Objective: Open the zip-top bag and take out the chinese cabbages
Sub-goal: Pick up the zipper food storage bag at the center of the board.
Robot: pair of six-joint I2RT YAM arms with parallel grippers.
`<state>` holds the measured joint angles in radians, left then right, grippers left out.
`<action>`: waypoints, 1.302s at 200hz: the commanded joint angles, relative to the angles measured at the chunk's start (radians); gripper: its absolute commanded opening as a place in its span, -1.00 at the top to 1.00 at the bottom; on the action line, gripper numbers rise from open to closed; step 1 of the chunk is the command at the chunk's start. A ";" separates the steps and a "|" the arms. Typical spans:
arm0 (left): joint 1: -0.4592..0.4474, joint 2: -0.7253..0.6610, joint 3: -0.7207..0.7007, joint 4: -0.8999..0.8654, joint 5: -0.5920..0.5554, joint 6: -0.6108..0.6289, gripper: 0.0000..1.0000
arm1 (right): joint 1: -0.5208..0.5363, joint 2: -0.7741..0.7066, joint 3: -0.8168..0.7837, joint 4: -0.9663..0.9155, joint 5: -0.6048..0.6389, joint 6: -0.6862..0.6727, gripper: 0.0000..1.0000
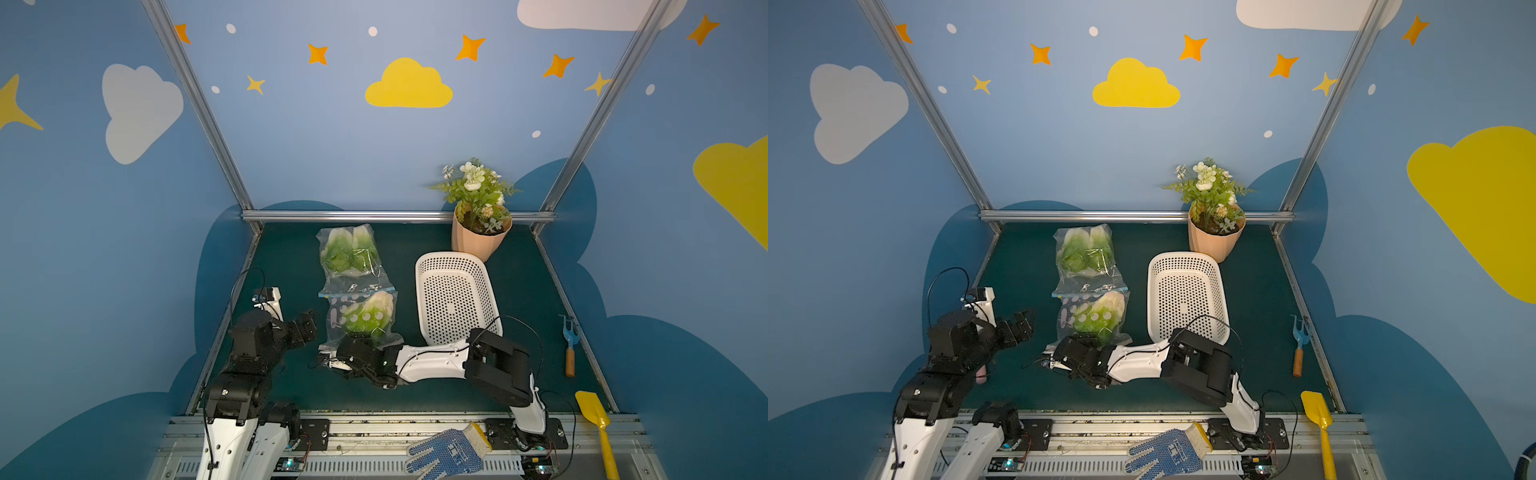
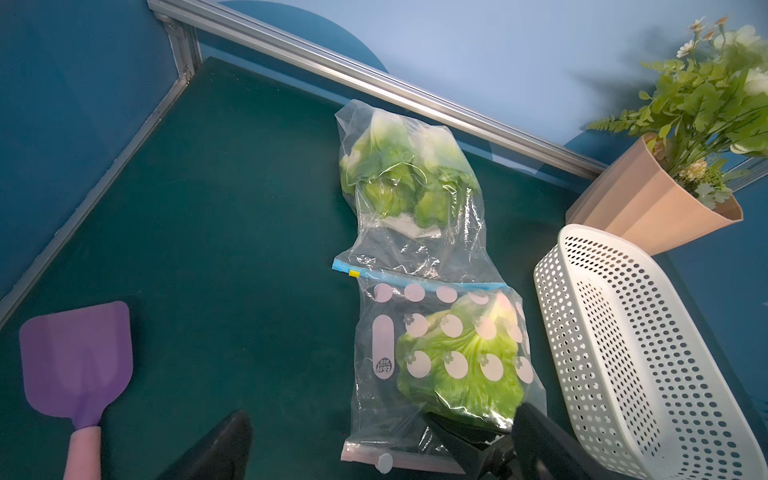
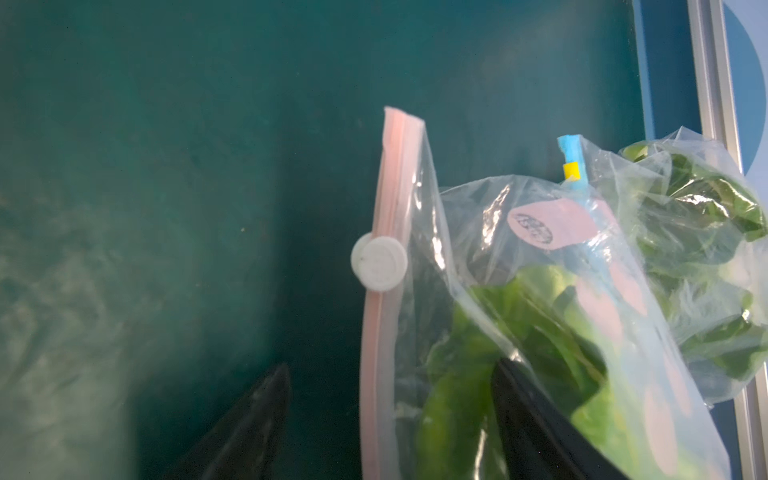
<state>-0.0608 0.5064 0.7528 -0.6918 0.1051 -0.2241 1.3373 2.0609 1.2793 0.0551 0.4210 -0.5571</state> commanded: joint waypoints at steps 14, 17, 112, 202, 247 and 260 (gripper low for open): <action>0.004 -0.007 -0.011 0.011 0.008 0.004 -0.98 | -0.018 0.023 0.017 -0.020 -0.004 0.007 -0.19; 0.005 -0.008 -0.011 0.011 0.008 0.004 -0.98 | -0.018 0.020 0.016 -0.018 -0.003 0.008 -0.17; 0.006 -0.012 -0.010 0.011 0.011 0.003 -0.98 | -0.033 -0.120 0.008 -0.081 -0.026 0.034 0.84; 0.006 -0.013 0.006 0.052 0.225 0.050 -0.89 | -0.156 -0.311 0.070 -0.306 -0.383 0.102 1.00; 0.001 -0.021 0.019 0.048 0.402 0.100 -0.87 | -0.249 -0.358 0.104 -0.363 -0.584 0.115 1.00; 0.000 -0.025 0.017 0.052 0.432 0.110 -0.87 | -0.276 -0.370 0.113 -0.380 -0.654 0.115 1.00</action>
<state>-0.0593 0.4984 0.7528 -0.6613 0.4217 -0.1600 1.0988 1.7351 1.3590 -0.2684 -0.0589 -0.4652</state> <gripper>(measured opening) 0.936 0.047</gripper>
